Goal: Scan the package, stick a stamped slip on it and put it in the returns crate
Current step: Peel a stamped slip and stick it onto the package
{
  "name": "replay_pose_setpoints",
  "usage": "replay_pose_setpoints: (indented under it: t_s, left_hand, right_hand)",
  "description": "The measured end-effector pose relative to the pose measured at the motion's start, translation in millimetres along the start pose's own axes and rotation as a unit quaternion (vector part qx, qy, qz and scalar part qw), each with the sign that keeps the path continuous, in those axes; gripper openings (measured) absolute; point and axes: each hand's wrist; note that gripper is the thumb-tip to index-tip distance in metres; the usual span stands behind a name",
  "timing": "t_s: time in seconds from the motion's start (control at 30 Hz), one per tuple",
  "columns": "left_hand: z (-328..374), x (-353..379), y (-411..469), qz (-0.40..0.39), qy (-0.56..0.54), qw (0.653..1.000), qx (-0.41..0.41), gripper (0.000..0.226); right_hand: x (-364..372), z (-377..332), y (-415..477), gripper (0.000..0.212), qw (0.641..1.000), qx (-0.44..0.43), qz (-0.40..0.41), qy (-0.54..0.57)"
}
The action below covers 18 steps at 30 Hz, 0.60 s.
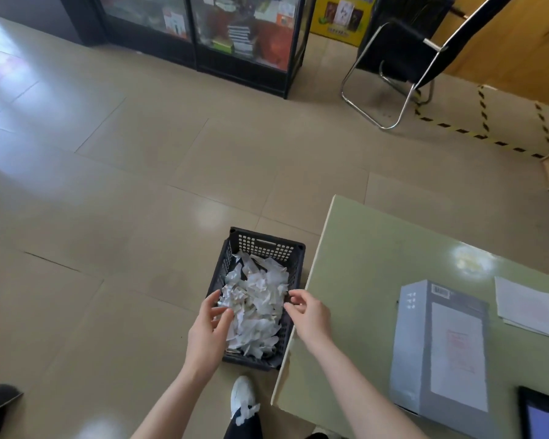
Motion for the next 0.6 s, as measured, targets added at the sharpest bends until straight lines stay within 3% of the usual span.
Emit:
replay_pose_setpoints:
  t_s: [0.37,0.6]
  left_hand:
    - [44,95,-32,-0.077,0.027,0.994,0.076,0.036]
    - [72,185,-58,-0.143,0.052,0.982,0.110,0.037]
  right_hand:
    - [-82,27,-65,0.016,0.989,-0.111,0.097,0.008]
    - [-155,85,-108,0.028,0.971,-0.109,0.205,-0.057]
Point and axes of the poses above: each hand's wrist, its own y-axis towards the middle knuckle, its own x-axis out of the palm, z = x × y, and after that the axes turned 13 degrees about -z, right-handed
